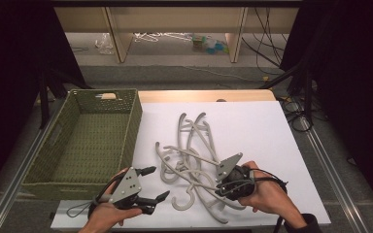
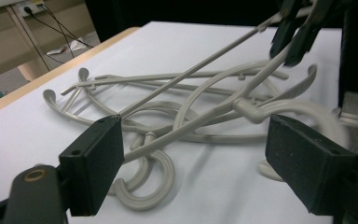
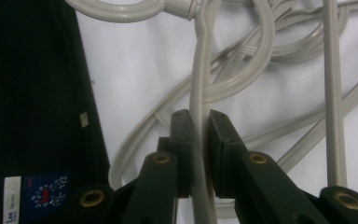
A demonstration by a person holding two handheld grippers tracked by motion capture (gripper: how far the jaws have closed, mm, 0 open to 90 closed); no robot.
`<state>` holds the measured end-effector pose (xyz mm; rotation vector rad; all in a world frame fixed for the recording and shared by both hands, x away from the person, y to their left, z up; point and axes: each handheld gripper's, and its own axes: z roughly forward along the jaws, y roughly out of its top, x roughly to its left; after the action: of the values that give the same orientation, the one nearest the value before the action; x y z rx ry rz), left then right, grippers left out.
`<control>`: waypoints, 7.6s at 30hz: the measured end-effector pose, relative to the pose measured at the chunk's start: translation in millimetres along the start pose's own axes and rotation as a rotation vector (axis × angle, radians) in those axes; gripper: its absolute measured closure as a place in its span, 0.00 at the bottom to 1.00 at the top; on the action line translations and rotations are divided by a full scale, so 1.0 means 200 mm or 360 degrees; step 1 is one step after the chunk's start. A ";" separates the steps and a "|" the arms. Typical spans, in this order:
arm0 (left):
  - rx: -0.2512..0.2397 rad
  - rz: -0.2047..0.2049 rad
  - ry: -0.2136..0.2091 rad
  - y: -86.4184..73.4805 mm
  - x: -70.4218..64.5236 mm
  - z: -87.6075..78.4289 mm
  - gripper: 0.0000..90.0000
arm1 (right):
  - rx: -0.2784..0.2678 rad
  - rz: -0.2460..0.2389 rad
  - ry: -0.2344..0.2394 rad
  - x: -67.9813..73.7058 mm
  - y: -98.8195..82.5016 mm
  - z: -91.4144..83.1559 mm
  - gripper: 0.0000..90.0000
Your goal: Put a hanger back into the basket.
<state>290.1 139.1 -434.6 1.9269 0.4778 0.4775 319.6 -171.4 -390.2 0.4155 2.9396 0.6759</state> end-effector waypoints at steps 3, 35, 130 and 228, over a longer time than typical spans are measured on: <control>0.0060 0.0050 -0.0014 0.01 0.02 0.08 0.27 | -0.0013 -0.0026 0.0019 0.01 -0.01 -0.01 0.91; 0.0397 0.0483 -0.0175 0.01 0.00 0.36 0.47 | 0.0003 -0.0096 0.0067 0.05 -0.01 -0.04 0.91; 0.0017 -0.0417 0.0302 0.59 0.70 -0.55 0.88 | -0.0687 0.0465 -0.0248 0.04 -0.17 0.04 0.27; 0.0224 -0.0993 0.0843 -0.06 1.10 -0.75 0.50 | -0.0670 0.0495 -0.0222 0.02 -0.18 0.08 0.27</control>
<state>394.1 373.3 -364.9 1.6453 1.4320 0.5422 308.5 -195.1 -421.6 0.8376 2.5280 1.2131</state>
